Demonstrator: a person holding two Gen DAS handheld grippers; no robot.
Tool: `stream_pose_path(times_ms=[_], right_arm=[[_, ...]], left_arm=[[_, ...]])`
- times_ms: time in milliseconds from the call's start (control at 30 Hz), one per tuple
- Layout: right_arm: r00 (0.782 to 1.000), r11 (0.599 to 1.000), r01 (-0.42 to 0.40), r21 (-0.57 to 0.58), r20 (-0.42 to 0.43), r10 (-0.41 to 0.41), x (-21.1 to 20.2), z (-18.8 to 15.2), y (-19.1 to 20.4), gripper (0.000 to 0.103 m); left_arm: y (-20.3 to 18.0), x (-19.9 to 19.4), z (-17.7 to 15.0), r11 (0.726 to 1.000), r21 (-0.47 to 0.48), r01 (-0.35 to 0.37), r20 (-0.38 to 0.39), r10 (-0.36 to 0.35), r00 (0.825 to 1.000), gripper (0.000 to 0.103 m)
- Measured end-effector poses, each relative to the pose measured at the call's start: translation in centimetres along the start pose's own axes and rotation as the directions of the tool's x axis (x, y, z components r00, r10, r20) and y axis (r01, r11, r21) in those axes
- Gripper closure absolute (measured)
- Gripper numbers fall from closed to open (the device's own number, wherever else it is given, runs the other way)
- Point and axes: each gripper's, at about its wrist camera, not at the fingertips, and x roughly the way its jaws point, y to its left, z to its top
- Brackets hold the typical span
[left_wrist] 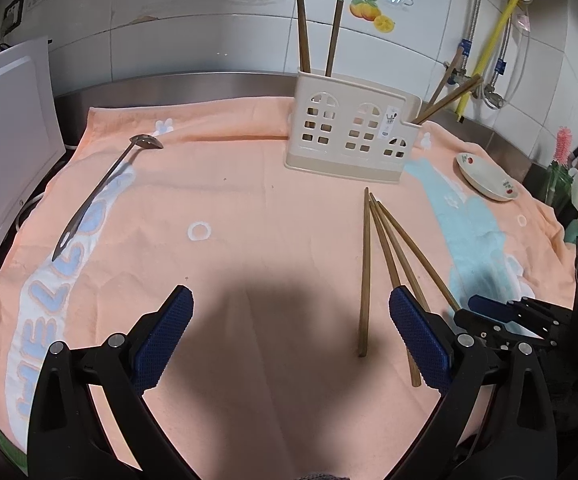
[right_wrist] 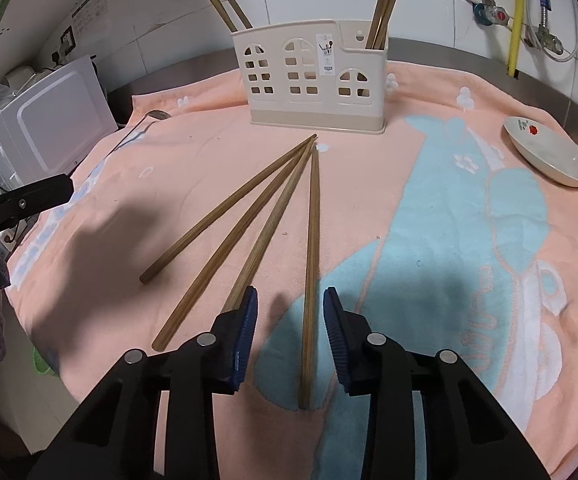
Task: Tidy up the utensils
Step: 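Close the left tool on a chopstick while the right tool grasps another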
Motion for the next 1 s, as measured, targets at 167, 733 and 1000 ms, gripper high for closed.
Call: stream_pose_path(times_ms=[167, 733, 1000], right_arm=[[1.000, 1.000, 0.006, 0.001, -0.016, -0.006, 0.8, 0.2, -0.1, 0.077], [0.999, 0.999, 0.035, 0.001, -0.033, -0.035, 1.4, 0.0, -0.7, 0.096], [0.999, 0.999, 0.031, 0.005, -0.027, -0.031, 1.2, 0.0, -0.9, 0.096]], left_arm=[[-0.3, 0.2, -0.2, 1.000, 0.009, 0.002, -0.010, -0.002, 1.000, 0.007], [-3.8, 3.4, -1.5, 0.991, 0.104, 0.088, -0.103, -0.077, 0.992, 0.047], [-5.3, 6.5, -1.8, 0.980, 0.147, 0.133, -0.170, -0.108, 0.980, 0.073]])
